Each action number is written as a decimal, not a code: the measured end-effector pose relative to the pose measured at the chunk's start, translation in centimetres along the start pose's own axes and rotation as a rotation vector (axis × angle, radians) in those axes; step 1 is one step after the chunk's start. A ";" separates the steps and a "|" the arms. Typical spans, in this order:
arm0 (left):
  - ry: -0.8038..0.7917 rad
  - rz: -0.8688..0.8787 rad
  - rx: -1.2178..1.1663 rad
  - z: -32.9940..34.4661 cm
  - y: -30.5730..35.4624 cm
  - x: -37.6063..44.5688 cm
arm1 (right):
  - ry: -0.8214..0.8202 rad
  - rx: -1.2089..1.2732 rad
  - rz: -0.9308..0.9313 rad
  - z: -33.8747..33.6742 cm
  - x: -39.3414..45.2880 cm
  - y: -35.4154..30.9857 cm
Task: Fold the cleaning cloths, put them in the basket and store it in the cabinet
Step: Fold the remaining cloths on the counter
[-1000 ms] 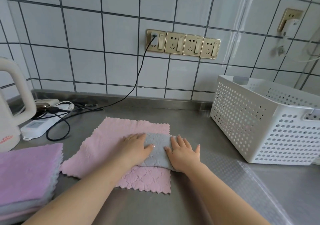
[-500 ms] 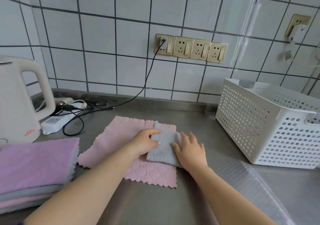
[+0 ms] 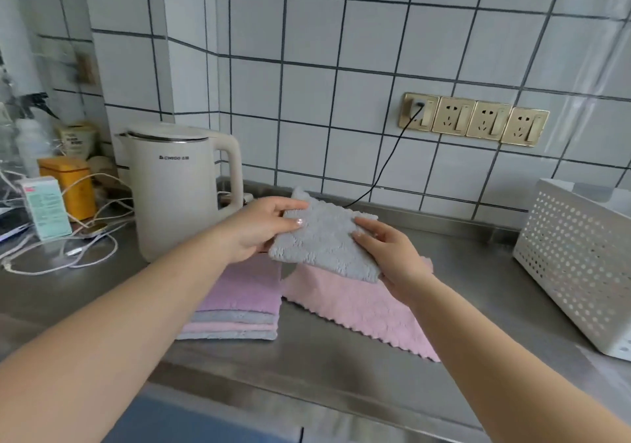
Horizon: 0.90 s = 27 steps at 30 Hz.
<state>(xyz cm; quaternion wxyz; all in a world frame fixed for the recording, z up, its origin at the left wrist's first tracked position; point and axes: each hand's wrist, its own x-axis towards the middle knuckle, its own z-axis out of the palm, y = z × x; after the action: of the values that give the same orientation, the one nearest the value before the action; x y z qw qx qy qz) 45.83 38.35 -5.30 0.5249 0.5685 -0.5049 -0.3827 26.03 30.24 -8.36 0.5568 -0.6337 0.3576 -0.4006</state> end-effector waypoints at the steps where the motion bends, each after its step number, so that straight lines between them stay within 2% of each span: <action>1: 0.035 -0.021 0.028 -1.8 -0.3 -1.0 | -0.038 -0.016 0.015 2.0 0.0 -0.2; 7: 0.144 -0.164 0.156 -9.1 -3.1 -5.1 | -0.197 -0.115 0.092 10.5 0.1 1.0; 11: 0.160 -0.219 0.134 -10.6 -4.6 -6.2 | -0.203 -0.224 0.096 12.9 0.6 1.9; 24: 0.138 -0.167 0.488 -11.0 -7.1 -6.7 | -0.187 -0.534 0.065 13.5 1.5 2.4; 27: 0.206 -0.130 0.737 -11.3 -6.8 -6.4 | -0.146 -0.737 -0.030 13.5 1.8 1.4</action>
<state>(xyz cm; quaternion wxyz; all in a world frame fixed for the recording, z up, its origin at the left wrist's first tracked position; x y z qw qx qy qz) 56.59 46.57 -10.79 0.3081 0.7852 -0.5160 -0.1492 39.00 34.12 -10.40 0.3093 -0.8237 0.4279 -0.2070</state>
